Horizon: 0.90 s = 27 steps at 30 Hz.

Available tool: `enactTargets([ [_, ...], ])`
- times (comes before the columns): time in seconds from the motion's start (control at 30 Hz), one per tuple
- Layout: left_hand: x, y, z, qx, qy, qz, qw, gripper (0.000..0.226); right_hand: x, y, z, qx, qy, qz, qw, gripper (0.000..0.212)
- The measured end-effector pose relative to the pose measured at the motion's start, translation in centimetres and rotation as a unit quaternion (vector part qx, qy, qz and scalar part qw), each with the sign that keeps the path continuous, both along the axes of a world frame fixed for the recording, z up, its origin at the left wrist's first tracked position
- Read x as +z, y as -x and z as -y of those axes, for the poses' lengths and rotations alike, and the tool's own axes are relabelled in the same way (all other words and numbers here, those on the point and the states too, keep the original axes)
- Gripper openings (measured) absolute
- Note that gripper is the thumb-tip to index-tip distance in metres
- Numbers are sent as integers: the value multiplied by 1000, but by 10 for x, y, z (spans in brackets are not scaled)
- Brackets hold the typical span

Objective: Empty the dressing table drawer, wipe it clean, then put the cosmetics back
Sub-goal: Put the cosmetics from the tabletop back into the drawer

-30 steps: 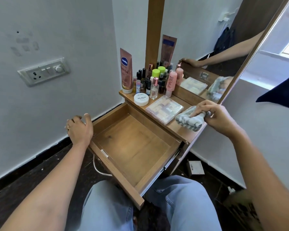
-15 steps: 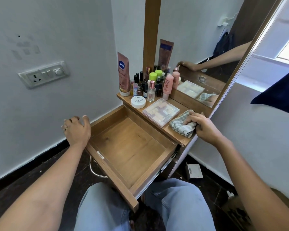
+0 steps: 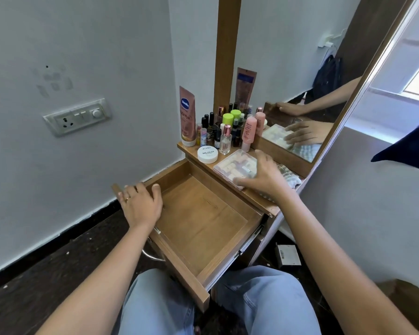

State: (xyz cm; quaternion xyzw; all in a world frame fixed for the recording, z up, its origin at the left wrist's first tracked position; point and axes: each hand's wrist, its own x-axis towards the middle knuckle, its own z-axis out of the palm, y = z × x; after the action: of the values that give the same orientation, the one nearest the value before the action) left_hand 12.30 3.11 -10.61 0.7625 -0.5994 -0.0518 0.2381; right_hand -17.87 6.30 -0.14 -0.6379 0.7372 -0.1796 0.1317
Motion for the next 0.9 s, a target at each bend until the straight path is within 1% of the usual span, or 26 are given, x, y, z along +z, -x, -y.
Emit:
enactTargets([
  [0.07,-2,2,-6,-3,0,10,1000,60,-2,-8,20,-7,-87,-39,995,129],
  [0.1,-1,2,-9,-4,1,13,1000,59,-3,-11,28,-10,-123,-53,991,136],
  [0.17,0,2,-11,-4,1,17,1000,59,-5,-15,42,-19,-176,-77,981,142],
  [0.23,1,3,-11,-2,0,26,1000,59,-4,-18,50,-28,-202,-98,974,143],
  [0.37,1,4,-11,4,4,24,1000,60,-4,-21,54,-42,-193,-107,974,135],
  [0.47,2,4,-11,11,6,14,1000,60,-5,-33,41,-34,-153,-126,980,132],
  [0.53,2,4,-10,13,7,9,1000,60,-5,-47,25,-6,-97,-142,985,127],
  [0.6,1,4,-9,13,10,6,1000,58,-6,-66,5,31,-50,-124,991,123],
  [0.67,1,3,-8,16,12,5,1000,57,-14,-87,-13,69,-34,-109,991,123],
  [0.77,-1,2,-7,16,13,6,1000,57,-41,-110,-34,108,-66,-90,988,123],
  [0.83,-1,3,-8,13,13,9,1000,58,-62,-114,-39,101,-101,-83,986,120],
  [0.9,-1,3,-8,10,10,9,1000,59,-76,-115,-40,71,-154,-79,982,122],
])
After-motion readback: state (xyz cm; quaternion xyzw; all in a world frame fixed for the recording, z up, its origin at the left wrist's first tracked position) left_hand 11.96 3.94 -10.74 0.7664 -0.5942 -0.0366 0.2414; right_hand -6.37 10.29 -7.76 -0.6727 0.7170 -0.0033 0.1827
